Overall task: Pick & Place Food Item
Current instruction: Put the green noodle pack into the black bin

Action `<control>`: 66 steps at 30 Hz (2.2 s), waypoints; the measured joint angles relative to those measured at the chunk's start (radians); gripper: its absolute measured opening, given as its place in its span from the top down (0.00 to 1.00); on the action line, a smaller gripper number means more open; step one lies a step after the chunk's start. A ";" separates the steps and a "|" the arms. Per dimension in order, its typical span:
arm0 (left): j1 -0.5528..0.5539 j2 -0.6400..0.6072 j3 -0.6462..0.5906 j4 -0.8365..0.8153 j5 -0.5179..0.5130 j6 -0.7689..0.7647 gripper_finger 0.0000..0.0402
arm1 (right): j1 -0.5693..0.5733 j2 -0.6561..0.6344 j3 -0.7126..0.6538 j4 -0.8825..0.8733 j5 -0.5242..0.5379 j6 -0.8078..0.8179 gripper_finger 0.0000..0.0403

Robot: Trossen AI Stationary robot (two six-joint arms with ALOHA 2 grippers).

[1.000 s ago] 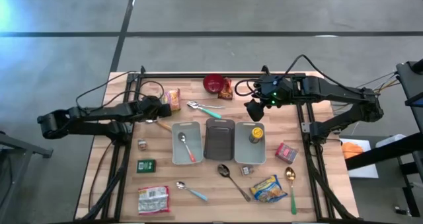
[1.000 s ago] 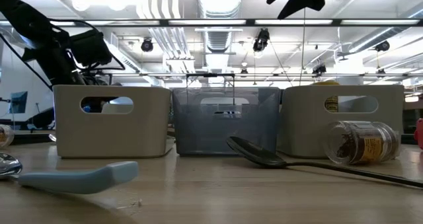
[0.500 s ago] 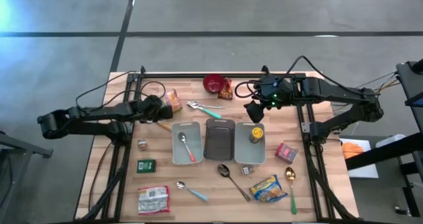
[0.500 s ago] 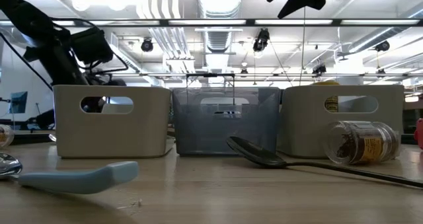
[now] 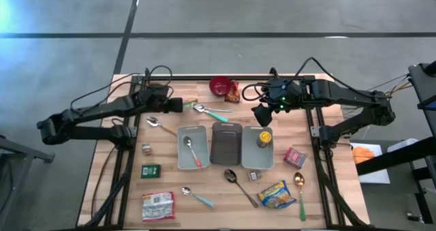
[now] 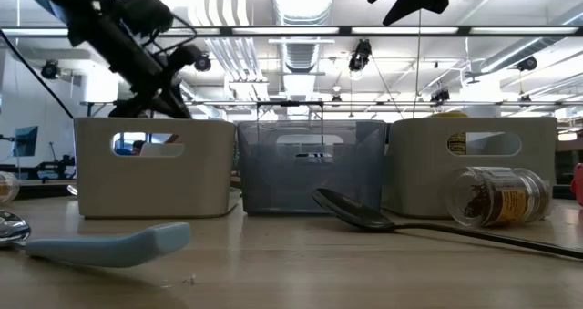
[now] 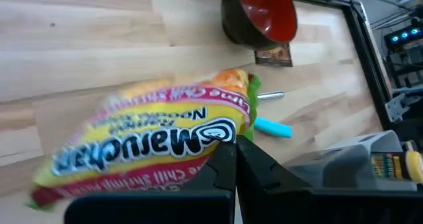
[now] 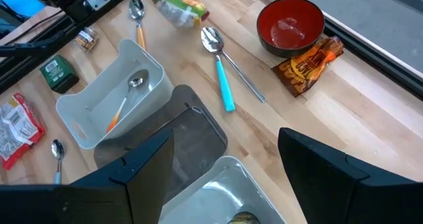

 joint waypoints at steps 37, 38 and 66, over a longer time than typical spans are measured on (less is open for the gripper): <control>-0.213 0.057 0.267 0.220 0.187 0.003 1.00 | 0.000 0.000 0.000 0.006 0.011 0.005 0.34; -0.226 0.068 0.267 0.235 0.190 -0.006 1.00 | 0.000 0.000 0.000 0.006 0.011 0.005 0.34; -0.373 0.433 0.269 0.598 0.318 -0.162 1.00 | 0.000 -0.076 0.000 0.037 0.011 0.008 0.34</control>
